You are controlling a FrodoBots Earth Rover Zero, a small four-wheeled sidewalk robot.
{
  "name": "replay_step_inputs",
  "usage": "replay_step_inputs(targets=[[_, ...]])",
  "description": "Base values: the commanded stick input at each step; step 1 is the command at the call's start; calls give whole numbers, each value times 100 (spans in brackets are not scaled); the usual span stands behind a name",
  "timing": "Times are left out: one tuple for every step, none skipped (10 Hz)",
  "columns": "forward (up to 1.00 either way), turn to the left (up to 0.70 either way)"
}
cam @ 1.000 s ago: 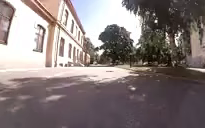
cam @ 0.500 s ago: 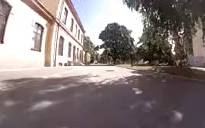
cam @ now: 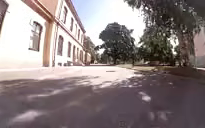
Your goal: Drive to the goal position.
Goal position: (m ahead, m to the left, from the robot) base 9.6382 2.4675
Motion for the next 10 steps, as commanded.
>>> replay_step_inputs(targets=[[85, 0], [85, 0], [85, 0], [85, 0], [85, 0], [85, 0], [85, 0], [85, 0], [85, 0], [85, 0]])
